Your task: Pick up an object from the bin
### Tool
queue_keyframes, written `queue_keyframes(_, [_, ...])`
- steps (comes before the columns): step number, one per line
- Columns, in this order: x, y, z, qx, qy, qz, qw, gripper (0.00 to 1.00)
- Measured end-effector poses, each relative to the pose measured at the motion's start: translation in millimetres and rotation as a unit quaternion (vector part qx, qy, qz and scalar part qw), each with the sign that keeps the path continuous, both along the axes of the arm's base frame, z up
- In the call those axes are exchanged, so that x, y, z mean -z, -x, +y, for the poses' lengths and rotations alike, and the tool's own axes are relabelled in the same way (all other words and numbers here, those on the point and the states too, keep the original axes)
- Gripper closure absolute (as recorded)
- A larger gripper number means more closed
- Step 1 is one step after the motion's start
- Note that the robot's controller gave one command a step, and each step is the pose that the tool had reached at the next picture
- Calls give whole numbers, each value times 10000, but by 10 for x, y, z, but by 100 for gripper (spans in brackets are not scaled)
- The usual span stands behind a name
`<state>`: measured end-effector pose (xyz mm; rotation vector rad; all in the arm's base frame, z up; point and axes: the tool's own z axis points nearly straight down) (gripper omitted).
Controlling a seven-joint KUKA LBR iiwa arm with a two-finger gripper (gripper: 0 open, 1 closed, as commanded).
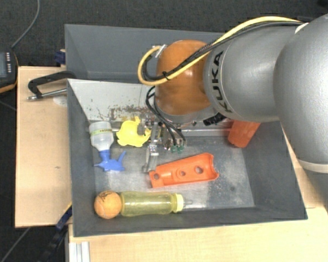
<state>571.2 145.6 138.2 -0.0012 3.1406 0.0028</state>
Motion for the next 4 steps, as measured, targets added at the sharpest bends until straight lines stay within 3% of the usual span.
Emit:
queue_keyframes(1, [325,-164,-18,-49,-7,13,10000,100])
queue_keyframes(2, [325,-165,-19,-49,-7,13,10000,100])
queue_keyframes(3, [-258,-148,-30,-382,-7,20,9993,100])
queue_keyframes(4, [674,240,-348,-1262,-16,-4,9920,100])
